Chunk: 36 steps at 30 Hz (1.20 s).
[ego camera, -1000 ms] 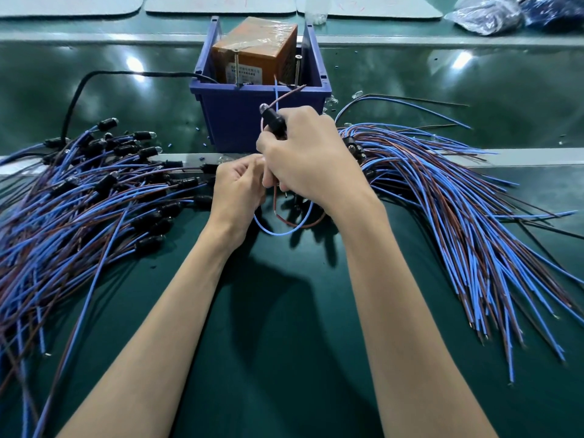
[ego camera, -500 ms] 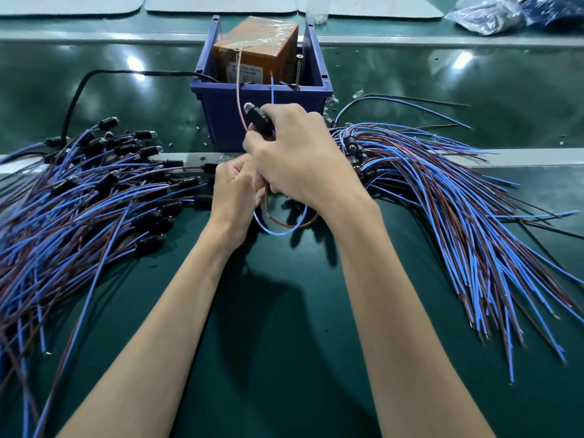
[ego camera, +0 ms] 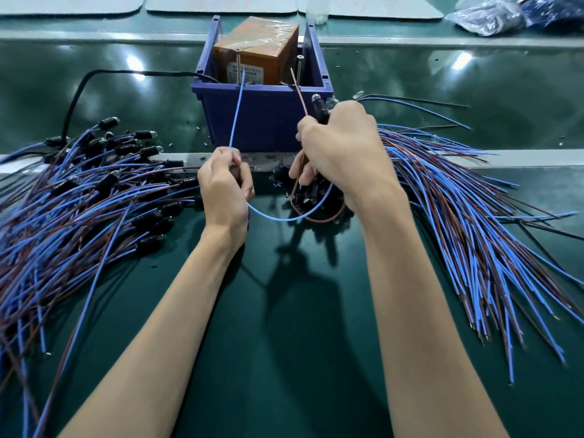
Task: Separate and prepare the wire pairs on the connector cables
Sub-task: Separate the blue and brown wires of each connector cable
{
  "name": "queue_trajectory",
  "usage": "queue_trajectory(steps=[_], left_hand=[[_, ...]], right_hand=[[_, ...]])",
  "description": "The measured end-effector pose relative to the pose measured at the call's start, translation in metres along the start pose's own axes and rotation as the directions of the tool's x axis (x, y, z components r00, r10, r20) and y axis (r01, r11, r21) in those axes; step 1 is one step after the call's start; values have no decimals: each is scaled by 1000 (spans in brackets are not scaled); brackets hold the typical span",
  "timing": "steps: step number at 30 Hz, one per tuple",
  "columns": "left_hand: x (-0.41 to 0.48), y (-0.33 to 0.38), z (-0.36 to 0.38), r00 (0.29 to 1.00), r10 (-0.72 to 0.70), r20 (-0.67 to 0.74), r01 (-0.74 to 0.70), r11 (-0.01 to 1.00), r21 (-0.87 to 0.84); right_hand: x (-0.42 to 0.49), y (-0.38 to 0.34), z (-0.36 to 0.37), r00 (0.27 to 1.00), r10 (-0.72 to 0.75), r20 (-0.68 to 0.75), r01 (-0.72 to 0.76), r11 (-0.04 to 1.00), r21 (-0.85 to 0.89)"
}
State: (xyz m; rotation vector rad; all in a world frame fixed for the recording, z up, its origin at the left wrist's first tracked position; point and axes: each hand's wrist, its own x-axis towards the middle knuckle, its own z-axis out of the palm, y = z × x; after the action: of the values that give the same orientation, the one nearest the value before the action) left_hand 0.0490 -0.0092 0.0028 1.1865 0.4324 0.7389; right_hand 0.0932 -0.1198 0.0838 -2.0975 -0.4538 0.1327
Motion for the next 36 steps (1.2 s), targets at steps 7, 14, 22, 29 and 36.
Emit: queue_trajectory(steps=[7,14,22,29,36], left_hand=[[3,-2,0,994,33,-105,-37,998,-44],[4,-1,-2,992,15,-125,-26,995,-92],[4,0,-1,988,9,-155,-27,993,-115],[5,1,0,982,8,-190,-30,993,-112],[4,0,-1,974,26,-224,-46,995,-84]], right_hand=[[5,6,-9,998,59,-39,-55,995,84],[12,15,-10,983,116,-139,-89,978,187],[14,16,-13,958,124,-257,-59,967,248],[15,14,-15,943,122,-309,-42,966,253],[16,16,-14,932,121,-343,-27,963,267]])
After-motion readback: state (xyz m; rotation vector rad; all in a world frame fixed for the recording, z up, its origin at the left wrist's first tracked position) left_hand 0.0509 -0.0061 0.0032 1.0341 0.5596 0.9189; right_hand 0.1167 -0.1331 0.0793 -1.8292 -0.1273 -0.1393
